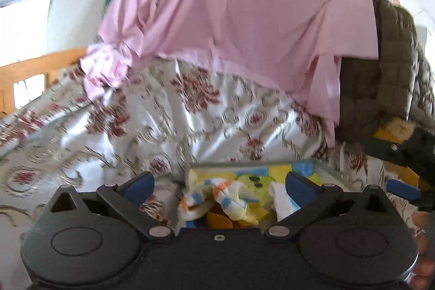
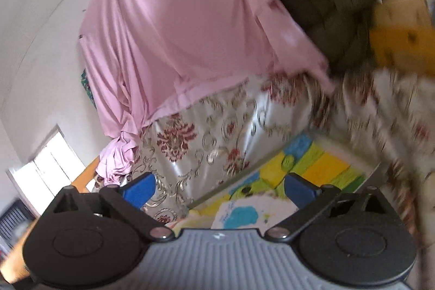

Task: Organize soft objects
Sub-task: 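Lift both open tools away from the tray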

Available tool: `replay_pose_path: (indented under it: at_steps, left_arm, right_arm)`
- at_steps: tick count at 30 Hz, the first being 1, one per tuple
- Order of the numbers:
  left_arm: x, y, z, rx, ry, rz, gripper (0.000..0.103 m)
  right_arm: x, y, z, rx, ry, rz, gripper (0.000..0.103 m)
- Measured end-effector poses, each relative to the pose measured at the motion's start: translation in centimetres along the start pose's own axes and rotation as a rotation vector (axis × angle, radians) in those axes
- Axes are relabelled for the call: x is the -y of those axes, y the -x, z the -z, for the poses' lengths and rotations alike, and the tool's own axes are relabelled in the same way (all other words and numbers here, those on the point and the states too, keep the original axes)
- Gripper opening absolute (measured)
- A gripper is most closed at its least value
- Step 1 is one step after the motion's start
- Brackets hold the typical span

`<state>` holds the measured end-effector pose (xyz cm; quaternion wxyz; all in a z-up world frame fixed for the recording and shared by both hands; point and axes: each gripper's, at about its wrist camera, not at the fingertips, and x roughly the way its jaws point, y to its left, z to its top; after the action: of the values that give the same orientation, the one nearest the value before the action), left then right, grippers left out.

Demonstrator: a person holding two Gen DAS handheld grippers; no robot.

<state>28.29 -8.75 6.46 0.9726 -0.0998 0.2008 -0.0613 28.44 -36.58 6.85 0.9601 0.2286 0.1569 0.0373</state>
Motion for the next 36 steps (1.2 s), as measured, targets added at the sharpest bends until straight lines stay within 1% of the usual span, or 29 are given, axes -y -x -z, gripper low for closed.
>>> replay_pose_path:
  at_steps: [4, 6, 9, 11, 14, 16, 18, 21, 24, 29, 36]
  left_arm:
    - [-0.4, 3.8, -0.1, 0.069, 0.009, -0.016, 0.102]
    - [-0.5, 5.7, 0.1, 0.092, -0.006, -0.033, 0.102]
    - [-0.5, 8.4, 0.6, 0.126, -0.048, -0.060, 0.102]
    - [-0.8, 10.4, 1.0, 0.154, -0.064, -0.063, 0.102]
    - [-1.4, 13.1, 1.7, 0.186, -0.066, -0.071, 0.102]
    - [-2.0, 14.8, 2.3, 0.209, -0.054, -0.082, 0.102]
    - [-2.4, 16.1, 2.8, 0.221, -0.066, -0.088, 0.102]
    - [-2.8, 17.6, 3.7, 0.219, -0.097, -0.110, 0.102]
    - [-3.3, 19.0, 4.7, 0.212, -0.104, -0.113, 0.102]
    - [-4.1, 20.4, 6.3, 0.180, -0.111, -0.111, 0.102]
    - [-5.1, 21.0, 8.1, 0.118, -0.118, -0.124, 0.102]
  right_arm:
    - [-2.5, 4.0, 0.5, 0.084, 0.123, 0.068, 0.103]
    - [-3.9, 5.9, 1.4, 0.138, 0.196, 0.075, 0.103]
    - [-6.0, 8.4, 2.9, 0.174, 0.302, 0.094, 0.103]
    - [-7.2, 10.0, 4.0, 0.204, 0.329, 0.105, 0.103]
    - [-8.1, 12.2, 5.7, 0.226, 0.320, 0.102, 0.103]
    - [-8.4, 13.4, 6.7, 0.226, 0.310, 0.100, 0.103]
    - [-8.5, 14.6, 7.6, 0.227, 0.307, 0.104, 0.103]
    - [-8.8, 16.2, 8.9, 0.213, 0.307, 0.094, 0.103]
    - [-9.2, 17.6, 10.1, 0.203, 0.302, 0.108, 0.103]
    - [-9.9, 19.2, 12.4, 0.186, 0.337, 0.188, 0.103]
    - [-10.5, 20.3, 14.8, 0.107, 0.376, 0.235, 0.103]
